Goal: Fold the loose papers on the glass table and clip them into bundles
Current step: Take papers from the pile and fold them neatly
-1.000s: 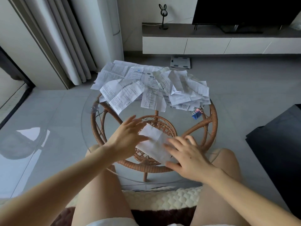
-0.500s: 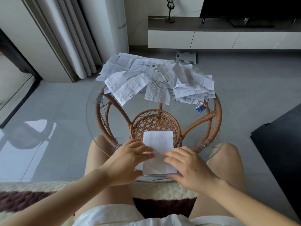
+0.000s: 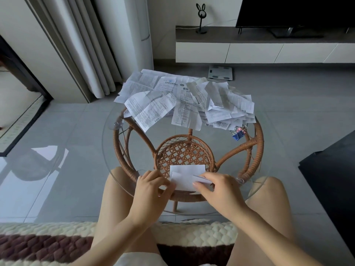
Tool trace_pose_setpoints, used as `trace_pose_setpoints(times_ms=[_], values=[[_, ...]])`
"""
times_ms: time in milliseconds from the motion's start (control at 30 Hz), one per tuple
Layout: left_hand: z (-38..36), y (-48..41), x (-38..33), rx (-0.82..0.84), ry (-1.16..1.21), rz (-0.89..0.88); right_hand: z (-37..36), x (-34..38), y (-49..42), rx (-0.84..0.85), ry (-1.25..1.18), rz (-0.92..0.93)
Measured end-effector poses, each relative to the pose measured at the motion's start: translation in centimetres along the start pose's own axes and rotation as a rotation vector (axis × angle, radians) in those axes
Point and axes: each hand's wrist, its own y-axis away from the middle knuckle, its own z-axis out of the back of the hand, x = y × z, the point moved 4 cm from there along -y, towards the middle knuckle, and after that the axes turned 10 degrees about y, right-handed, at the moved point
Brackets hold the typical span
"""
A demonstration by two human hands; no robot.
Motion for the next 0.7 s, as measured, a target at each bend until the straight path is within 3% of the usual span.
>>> trace_pose_setpoints(times_ms=[133,333,700], values=[[-0.5,0.2,0.2,-0.08,-0.026,0.083,0.2,0.5,-1.1,-0.053,0.109,-0.076],[-0.8,0.3,0.0,-0.101,-0.069,0.123,-0.7,0.1,-2.5,0.171,0.193,-0.228],[-1.1,0.2,-0.2,-0.025,-0.145,0.091,-0.9,0.9,-2.9,0.253,0.299,-0.323]])
